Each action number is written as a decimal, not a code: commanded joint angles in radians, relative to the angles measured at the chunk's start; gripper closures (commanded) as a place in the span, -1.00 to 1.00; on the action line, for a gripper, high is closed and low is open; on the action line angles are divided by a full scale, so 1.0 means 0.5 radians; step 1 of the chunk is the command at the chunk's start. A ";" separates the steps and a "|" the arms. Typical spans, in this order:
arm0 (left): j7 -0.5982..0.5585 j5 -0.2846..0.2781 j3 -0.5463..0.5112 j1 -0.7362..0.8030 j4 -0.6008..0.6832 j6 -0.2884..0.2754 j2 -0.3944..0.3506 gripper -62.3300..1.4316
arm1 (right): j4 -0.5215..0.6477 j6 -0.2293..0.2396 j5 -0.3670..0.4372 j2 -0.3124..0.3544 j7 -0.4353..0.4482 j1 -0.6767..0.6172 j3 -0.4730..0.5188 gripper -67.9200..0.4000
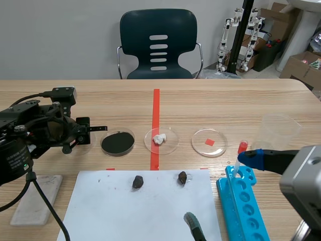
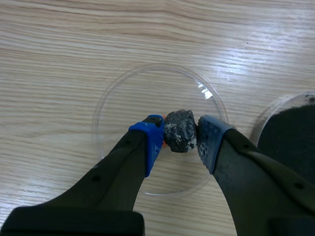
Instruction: Put the mineral in the empty petri dish
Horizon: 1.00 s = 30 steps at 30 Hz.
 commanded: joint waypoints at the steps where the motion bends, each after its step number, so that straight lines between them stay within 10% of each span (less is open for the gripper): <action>1: -0.021 0.009 -0.020 -0.043 0.037 -0.002 0.011 0.64 | 0.040 -0.001 0.014 -0.005 0.030 0.002 0.013 -1.00; 30: -0.041 0.008 -0.020 -0.193 -0.249 0.084 0.022 0.64 | 0.040 -0.001 0.014 -0.005 0.030 0.002 0.013 -1.00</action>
